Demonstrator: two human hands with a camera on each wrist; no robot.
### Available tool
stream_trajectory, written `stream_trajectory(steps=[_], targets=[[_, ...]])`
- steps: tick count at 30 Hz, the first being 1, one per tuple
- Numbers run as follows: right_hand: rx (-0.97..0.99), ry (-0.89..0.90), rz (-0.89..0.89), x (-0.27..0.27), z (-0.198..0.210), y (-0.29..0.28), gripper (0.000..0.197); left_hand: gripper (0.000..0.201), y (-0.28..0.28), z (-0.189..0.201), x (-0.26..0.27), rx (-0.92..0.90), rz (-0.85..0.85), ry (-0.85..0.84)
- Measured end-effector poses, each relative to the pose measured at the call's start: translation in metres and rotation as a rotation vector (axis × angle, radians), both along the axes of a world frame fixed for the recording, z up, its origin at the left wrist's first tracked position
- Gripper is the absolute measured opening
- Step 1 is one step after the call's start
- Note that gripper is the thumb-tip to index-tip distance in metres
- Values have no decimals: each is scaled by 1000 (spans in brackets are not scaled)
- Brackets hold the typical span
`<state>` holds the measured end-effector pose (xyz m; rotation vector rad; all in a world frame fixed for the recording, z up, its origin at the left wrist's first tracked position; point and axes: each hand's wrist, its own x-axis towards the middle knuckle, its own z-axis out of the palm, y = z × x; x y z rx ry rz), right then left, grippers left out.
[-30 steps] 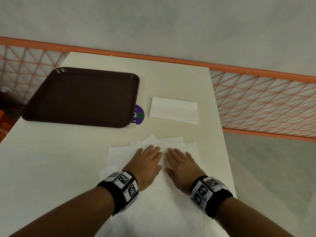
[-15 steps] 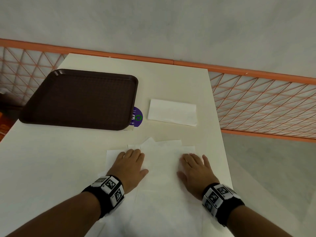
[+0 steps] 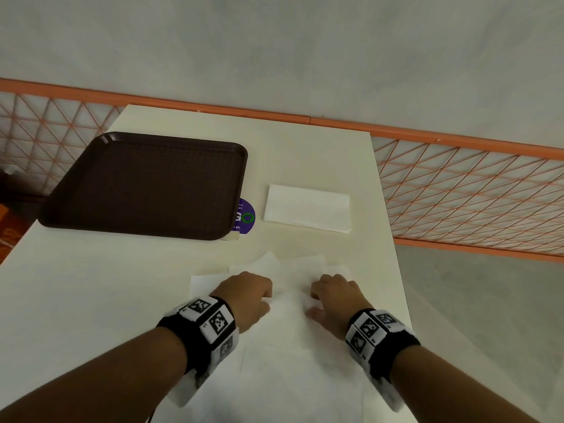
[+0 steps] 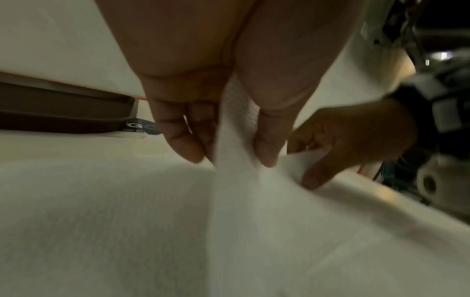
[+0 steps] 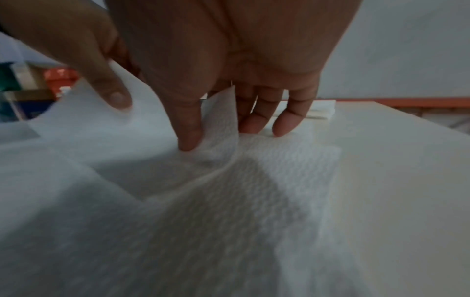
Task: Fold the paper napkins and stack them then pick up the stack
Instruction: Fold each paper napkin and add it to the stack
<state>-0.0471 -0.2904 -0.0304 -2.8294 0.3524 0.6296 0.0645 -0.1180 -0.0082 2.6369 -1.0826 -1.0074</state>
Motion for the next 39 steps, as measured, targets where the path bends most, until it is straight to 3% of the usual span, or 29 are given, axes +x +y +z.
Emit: stream_trajectory(steps=[4,8,10,14,19,23,27,32,35,39], targets=[[179,-37,-84,-14,-2,-6,28,10,7,11,11,-232,105,213],[385,-144,-257,-24,10,-19,24,8,9,3,26,-550,563,513],[554,-223,-419,-22,19,-27,13,12,10,-7,28,-597,726,610],[713,-344,-596,-3,28,-42,7,15,0,-18,27,-580,818,631],[825,-397,-847,24,12,-65,14,42,-31,-22,52,-665,865,521],[797,-387,-936,46,7,-83,25,24,-60,-16,83,-608,828,341],[777,-412,-976,74,8,-109,13,24,-89,-14,116,-596,740,197],[613,-421,-958,105,2,-139,15,31,-117,-22,145,-458,586,-4],[503,-408,-923,116,-3,-151,16,43,-129,-29,153,-382,562,-106],[405,-367,-910,122,-11,-160,16,44,-138,-43,162,-333,561,-153]])
